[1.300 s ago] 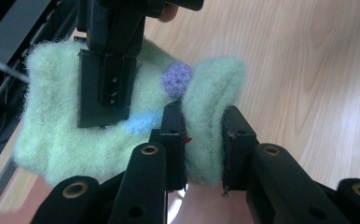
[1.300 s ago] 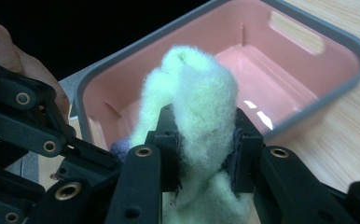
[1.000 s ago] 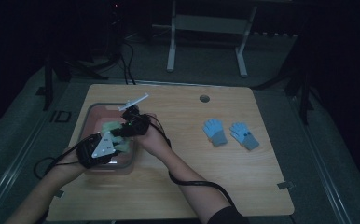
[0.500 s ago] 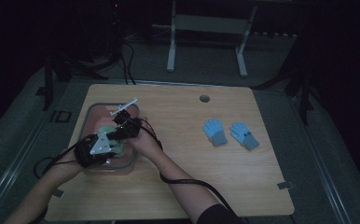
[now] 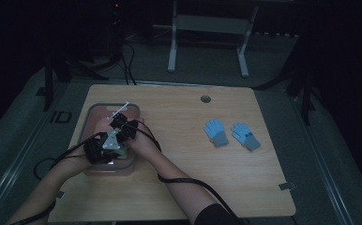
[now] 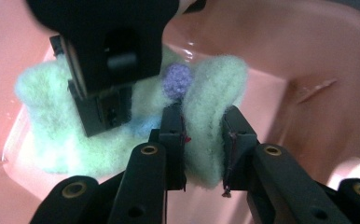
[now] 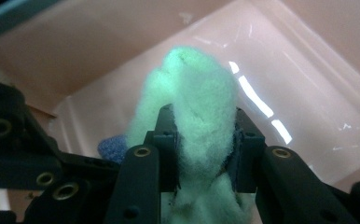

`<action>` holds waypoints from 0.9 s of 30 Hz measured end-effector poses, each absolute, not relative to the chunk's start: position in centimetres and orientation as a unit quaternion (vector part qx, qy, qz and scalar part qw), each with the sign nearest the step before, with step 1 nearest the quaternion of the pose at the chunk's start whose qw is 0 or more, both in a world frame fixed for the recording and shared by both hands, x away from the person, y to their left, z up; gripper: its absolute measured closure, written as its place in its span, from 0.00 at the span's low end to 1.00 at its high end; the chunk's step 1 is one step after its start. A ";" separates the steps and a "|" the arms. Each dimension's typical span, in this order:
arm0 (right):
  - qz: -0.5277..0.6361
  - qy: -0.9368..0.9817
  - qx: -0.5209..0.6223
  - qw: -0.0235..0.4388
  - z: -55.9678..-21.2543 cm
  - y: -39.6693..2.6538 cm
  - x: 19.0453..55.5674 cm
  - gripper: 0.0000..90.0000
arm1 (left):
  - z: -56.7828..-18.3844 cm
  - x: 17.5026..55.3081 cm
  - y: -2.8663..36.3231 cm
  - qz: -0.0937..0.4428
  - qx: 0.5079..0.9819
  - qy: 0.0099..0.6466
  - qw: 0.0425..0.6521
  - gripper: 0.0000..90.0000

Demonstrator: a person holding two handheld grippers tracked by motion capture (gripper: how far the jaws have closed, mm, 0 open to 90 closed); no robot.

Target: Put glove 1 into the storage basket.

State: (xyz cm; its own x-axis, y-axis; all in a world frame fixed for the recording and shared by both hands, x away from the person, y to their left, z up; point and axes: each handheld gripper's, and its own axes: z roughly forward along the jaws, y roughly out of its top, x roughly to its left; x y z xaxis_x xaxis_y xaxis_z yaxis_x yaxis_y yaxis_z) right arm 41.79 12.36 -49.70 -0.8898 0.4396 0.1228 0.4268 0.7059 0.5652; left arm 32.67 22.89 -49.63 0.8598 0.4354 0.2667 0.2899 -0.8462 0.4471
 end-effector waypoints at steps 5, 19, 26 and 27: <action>0.282 0.931 0.233 0.011 -50.1 12.9 41.8 0.67 | -50.0 32.9 22.5 0.168 0.948 0.191 0.194 0.79; 0.292 0.921 0.257 0.001 -49.6 12.8 42.3 0.45 | -49.4 32.3 22.8 0.171 0.937 0.217 0.216 0.47; 0.312 0.913 0.262 0.005 -48.0 11.5 42.7 0.36 | -47.6 31.1 22.8 0.186 0.920 0.236 0.252 0.43; 0.318 0.912 0.260 0.005 -47.7 11.1 42.8 0.33 | -47.4 30.9 22.8 0.185 0.918 0.238 0.258 0.43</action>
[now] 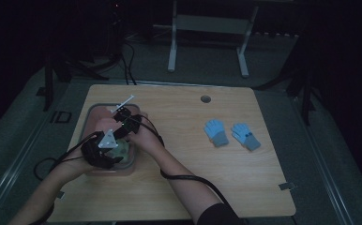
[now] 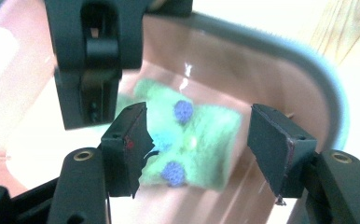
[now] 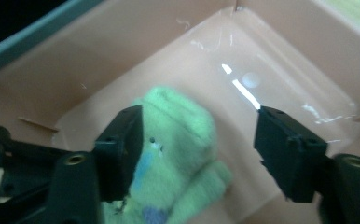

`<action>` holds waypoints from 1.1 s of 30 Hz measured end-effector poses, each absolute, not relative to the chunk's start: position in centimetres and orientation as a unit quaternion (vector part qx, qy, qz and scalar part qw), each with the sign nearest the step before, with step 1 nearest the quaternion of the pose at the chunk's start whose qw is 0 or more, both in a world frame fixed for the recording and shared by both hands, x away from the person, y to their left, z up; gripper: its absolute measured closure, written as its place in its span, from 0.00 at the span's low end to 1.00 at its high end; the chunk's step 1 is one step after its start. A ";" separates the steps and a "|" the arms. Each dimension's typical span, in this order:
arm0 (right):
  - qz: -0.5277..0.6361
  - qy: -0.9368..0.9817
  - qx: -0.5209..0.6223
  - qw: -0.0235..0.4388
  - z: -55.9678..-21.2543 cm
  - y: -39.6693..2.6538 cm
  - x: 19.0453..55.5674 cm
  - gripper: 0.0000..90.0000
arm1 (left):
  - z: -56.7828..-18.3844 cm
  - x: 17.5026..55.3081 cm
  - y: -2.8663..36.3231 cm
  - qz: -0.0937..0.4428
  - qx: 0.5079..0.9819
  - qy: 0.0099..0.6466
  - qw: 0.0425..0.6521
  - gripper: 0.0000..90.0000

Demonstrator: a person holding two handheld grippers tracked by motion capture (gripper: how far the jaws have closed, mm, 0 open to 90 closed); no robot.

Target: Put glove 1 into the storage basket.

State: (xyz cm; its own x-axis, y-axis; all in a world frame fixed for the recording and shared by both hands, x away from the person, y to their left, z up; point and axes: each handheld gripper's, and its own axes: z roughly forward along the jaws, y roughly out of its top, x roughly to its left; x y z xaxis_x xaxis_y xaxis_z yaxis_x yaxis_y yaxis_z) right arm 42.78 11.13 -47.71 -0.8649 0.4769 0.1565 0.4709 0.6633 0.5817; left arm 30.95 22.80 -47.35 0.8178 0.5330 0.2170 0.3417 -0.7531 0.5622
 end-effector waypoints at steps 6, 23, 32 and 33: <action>0.341 0.901 0.268 -0.003 -45.7 9.3 42.7 0.22 | -46.1 30.4 22.2 0.167 0.904 0.252 0.303 0.43; 0.362 0.893 0.267 0.014 -45.0 2.8 41.1 0.15 | -45.3 29.1 17.3 0.141 0.902 0.232 0.335 0.45; 0.358 0.891 0.277 0.034 -45.8 -1.0 40.4 0.16 | -46.1 29.0 15.4 0.122 0.899 0.232 0.351 0.45; 0.358 0.891 0.277 0.034 -45.8 -1.0 40.4 0.16 | -46.1 29.0 15.4 0.122 0.899 0.232 0.351 0.45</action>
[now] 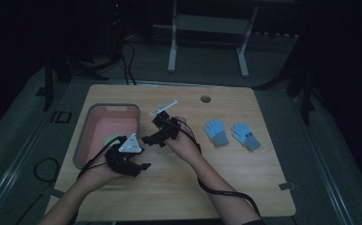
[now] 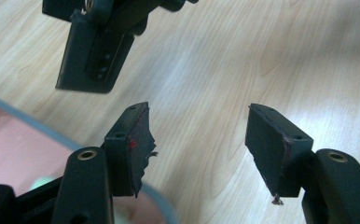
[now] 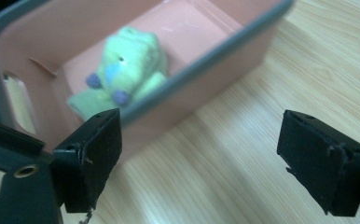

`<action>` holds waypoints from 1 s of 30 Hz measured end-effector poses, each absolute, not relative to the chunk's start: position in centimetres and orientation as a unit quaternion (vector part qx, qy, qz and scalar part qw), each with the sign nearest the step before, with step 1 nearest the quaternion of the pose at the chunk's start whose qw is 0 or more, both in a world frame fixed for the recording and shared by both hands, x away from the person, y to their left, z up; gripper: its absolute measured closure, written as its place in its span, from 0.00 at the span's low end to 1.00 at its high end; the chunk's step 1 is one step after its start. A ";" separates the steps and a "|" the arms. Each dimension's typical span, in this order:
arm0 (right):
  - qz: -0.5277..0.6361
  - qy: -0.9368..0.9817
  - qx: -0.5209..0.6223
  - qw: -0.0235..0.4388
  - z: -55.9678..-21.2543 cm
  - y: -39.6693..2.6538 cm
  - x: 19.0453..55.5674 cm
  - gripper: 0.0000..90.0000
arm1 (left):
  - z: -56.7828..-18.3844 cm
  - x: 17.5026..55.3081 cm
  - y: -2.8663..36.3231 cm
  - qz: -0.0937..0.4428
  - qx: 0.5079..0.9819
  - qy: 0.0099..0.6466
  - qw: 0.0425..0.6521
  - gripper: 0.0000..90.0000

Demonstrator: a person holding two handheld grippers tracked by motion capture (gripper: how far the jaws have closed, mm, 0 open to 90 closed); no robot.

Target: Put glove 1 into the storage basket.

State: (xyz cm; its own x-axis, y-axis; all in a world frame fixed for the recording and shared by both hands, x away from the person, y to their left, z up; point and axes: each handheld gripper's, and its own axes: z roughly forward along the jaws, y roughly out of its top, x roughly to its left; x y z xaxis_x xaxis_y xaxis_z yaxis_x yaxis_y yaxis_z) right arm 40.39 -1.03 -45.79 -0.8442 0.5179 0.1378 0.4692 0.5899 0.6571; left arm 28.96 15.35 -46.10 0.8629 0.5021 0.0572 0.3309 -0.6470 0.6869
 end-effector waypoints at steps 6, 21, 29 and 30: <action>0.354 0.885 0.299 0.046 -46.6 -4.1 40.3 0.16 | -46.8 29.2 14.3 0.109 0.892 0.244 0.364 0.31; 0.364 0.879 0.302 0.062 -48.2 -9.1 38.8 0.15 | -49.9 28.8 10.2 0.054 0.906 0.223 0.356 0.03; 0.367 0.877 0.305 0.059 -49.2 -11.6 38.2 0.14 | -51.4 28.2 8.5 0.062 0.910 0.209 0.353 0.03; 0.367 0.876 0.307 0.058 -49.3 -11.9 38.0 0.14 | -51.6 28.1 8.4 0.062 0.910 0.206 0.353 0.03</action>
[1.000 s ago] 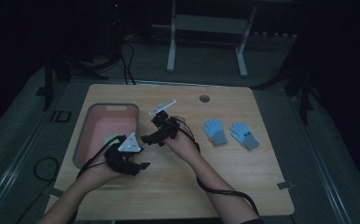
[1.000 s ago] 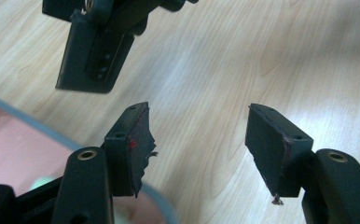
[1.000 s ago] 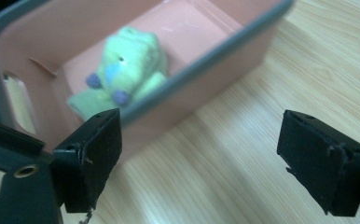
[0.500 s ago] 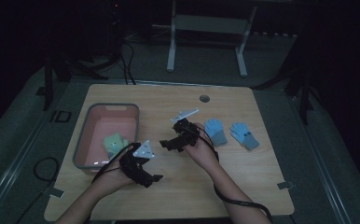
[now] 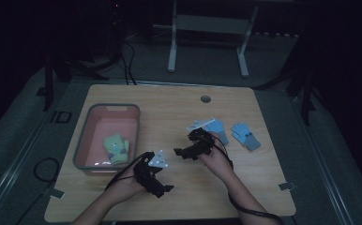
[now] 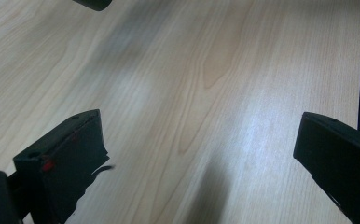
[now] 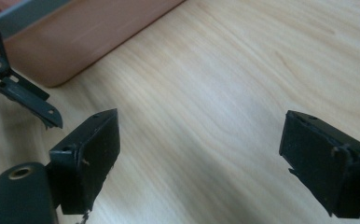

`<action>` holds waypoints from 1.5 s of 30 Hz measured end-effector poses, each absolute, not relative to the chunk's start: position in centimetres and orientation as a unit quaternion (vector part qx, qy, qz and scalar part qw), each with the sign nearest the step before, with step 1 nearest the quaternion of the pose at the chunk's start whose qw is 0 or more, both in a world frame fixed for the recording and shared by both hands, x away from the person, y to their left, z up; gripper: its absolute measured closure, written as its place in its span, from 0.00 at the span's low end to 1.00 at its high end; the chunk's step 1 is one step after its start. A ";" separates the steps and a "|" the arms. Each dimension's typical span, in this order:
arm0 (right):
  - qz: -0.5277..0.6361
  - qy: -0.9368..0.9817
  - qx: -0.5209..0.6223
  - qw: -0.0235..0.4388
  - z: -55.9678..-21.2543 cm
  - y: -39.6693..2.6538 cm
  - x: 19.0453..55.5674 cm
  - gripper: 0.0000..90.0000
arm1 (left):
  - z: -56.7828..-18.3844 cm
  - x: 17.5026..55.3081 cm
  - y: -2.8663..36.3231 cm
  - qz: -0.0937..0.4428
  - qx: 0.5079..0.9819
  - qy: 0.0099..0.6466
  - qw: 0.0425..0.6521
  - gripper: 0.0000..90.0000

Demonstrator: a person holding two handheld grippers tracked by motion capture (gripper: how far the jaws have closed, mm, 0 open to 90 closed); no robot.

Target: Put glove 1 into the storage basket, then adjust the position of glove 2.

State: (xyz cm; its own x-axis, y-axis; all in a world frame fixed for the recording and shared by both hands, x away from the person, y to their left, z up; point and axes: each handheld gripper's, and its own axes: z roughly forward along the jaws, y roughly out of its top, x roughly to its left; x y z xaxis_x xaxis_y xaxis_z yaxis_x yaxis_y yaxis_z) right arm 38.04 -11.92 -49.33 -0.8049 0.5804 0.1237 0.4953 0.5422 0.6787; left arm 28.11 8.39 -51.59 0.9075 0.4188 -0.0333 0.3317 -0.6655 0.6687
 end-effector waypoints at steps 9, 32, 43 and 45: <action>0.388 0.862 0.322 0.056 -49.8 -15.1 36.9 0.14 | -53.7 27.9 7.3 0.057 0.907 0.210 0.360 0.03; 0.388 0.846 0.361 0.063 -51.9 -21.7 35.2 0.12 | -55.4 27.1 8.3 0.089 0.900 0.227 0.362 0.03; 0.401 0.822 0.387 0.115 -51.6 -23.9 36.9 0.55 | -55.5 26.9 8.6 0.099 0.897 0.231 0.363 0.03; 0.401 0.819 0.393 0.117 -51.5 -24.2 37.5 0.53 | -55.5 27.0 8.6 0.095 0.897 0.231 0.365 0.03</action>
State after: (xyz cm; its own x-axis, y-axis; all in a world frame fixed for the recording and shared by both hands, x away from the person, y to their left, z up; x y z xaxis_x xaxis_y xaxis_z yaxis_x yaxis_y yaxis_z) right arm 37.47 -24.21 -51.49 -0.6645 0.7369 0.1240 0.5499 0.3699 0.7488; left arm 26.99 8.62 -55.49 0.8749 0.4843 0.0019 0.3453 -0.6264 0.6989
